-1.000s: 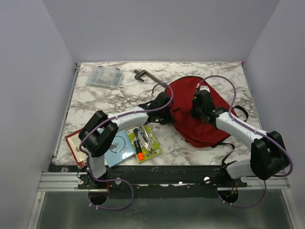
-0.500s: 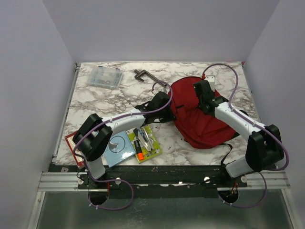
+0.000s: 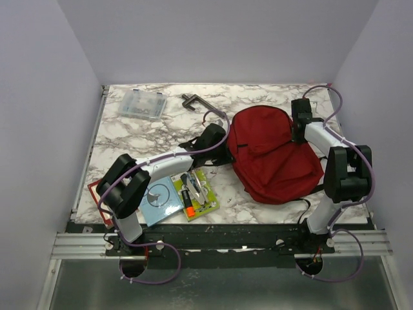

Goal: Pack the student bag
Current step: Unzip the student bag at the center of the board.

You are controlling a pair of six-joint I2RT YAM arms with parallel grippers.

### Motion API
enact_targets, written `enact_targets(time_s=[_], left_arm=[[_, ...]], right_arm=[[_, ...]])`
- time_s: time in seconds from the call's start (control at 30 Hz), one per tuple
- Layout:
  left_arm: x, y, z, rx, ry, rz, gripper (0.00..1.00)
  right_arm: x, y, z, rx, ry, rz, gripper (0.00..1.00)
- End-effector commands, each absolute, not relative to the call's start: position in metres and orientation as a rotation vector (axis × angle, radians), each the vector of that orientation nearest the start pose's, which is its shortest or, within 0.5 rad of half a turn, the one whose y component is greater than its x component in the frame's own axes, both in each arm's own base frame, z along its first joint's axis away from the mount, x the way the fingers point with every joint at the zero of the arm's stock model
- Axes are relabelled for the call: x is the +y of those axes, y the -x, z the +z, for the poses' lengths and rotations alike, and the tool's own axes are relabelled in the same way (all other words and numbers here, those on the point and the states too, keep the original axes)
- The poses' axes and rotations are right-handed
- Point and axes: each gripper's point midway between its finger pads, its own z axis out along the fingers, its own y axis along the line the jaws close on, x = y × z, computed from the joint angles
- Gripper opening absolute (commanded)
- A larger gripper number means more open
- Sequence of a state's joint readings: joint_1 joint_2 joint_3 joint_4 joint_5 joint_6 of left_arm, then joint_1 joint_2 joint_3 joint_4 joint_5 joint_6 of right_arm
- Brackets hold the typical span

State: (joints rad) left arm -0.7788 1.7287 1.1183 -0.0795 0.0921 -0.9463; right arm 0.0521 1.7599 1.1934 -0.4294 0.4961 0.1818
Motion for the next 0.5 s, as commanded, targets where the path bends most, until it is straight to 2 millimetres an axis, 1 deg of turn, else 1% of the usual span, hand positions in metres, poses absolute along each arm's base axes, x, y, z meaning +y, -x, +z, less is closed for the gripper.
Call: enact_targets(time_s=[0.0, 0.07, 0.17, 0.2, 0.27, 0.3, 0.37, 0.4, 0.47], left_arm=[[-0.366, -0.302, 0.108, 2.484, 0.103, -0.978, 0.00], [-0.370, -0.299, 0.109, 2.497, 0.080, -1.019, 0.00], [-0.372, -0.298, 0.113, 2.491, 0.063, -1.051, 0.01], [-0.372, -0.298, 0.114, 2.483, 0.051, -1.055, 0.04], [-0.372, -0.297, 0.117, 2.473, 0.042, -1.064, 0.15], [-0.372, -0.297, 0.119, 2.466, 0.041, -1.071, 0.20], [-0.373, -0.294, 0.121, 2.459, 0.030, -1.095, 0.27], [-0.375, -0.293, 0.123, 2.454, 0.025, -1.111, 0.30], [-0.376, -0.290, 0.124, 2.453, 0.024, -1.135, 0.36]], right_arm=[[-0.043, -0.417, 0.095, 2.405, -0.364, -0.377, 0.01], [-0.033, -0.415, 0.098, 2.400, -0.374, -0.296, 0.06], [-0.021, -0.409, 0.105, 2.393, -0.370, -0.203, 0.21], [-0.018, -0.408, 0.109, 2.388, -0.369, -0.175, 0.25], [-0.011, -0.405, 0.114, 2.384, -0.360, -0.131, 0.32], [-0.011, -0.402, 0.116, 2.385, -0.373, -0.123, 0.33], [-0.009, -0.396, 0.119, 2.387, -0.426, -0.101, 0.35], [-0.006, -0.392, 0.121, 2.390, -0.449, -0.083, 0.38], [0.006, -0.383, 0.122, 2.408, -0.467, 0.005, 0.45]])
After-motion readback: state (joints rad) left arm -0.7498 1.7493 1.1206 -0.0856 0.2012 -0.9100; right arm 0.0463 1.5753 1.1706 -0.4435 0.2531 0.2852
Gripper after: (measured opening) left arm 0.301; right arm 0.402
